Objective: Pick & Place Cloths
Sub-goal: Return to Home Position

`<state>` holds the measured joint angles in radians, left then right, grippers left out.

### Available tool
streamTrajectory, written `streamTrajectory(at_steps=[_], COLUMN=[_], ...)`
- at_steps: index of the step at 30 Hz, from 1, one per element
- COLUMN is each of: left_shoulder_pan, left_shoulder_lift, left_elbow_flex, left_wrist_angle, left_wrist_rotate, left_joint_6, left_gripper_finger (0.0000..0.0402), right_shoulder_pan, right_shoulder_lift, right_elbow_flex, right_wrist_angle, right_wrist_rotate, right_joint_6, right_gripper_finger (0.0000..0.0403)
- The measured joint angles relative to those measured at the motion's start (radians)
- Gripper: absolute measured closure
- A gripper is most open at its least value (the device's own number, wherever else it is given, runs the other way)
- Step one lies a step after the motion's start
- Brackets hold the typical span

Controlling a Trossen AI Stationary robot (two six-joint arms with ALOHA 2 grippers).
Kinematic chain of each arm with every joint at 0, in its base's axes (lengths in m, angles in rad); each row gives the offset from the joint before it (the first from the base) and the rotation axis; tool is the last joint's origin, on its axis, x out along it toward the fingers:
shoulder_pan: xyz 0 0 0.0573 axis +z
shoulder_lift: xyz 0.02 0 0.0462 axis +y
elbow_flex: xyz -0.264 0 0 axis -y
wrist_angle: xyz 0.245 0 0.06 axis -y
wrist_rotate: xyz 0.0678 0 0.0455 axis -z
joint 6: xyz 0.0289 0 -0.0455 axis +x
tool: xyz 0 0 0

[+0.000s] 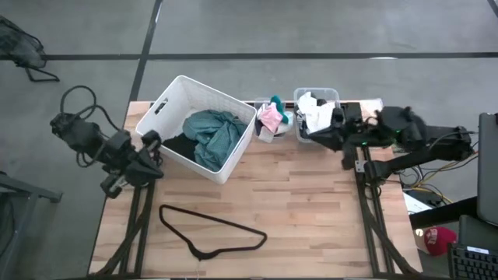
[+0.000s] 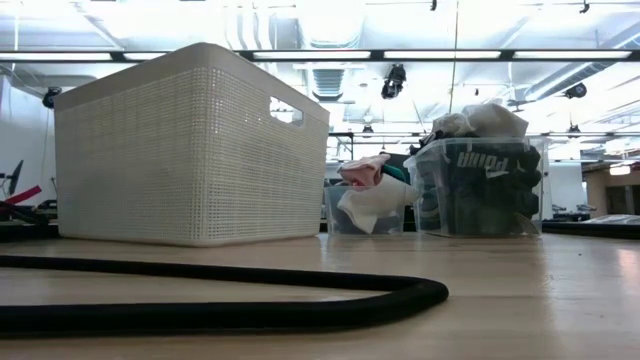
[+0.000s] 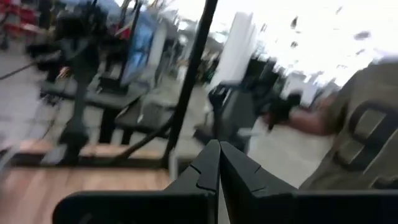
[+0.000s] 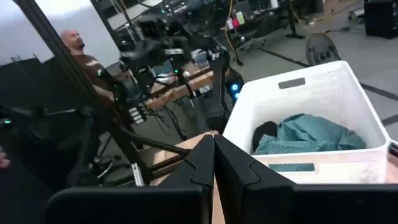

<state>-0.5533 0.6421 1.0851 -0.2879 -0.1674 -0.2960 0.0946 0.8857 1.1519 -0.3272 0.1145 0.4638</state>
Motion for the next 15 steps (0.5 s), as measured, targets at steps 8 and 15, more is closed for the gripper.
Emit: streamTrajectory(at_steps=[8,15], left_shoulder_pan=[-0.009,-0.015], left_shoulder_lift=[-0.027,-0.077], left_elbow_flex=[-0.047,-0.221], left_wrist_angle=[0.100,0.115], left_wrist_rotate=[0.159,0.186], left_joint_6=[0.229,0.176], left_gripper_finger=[0.0391,0.0388], right_shoulder_pan=[0.043,0.056], right_shoulder_lift=[-0.159,-0.246], right_elbow_flex=[-0.121,-0.378], right_wrist_angle=[-0.028,0.198], right_wrist_rotate=[-0.178,-0.173], right_joint_6=[-0.165,-0.173], right_gripper_finger=[0.0394,0.0394])
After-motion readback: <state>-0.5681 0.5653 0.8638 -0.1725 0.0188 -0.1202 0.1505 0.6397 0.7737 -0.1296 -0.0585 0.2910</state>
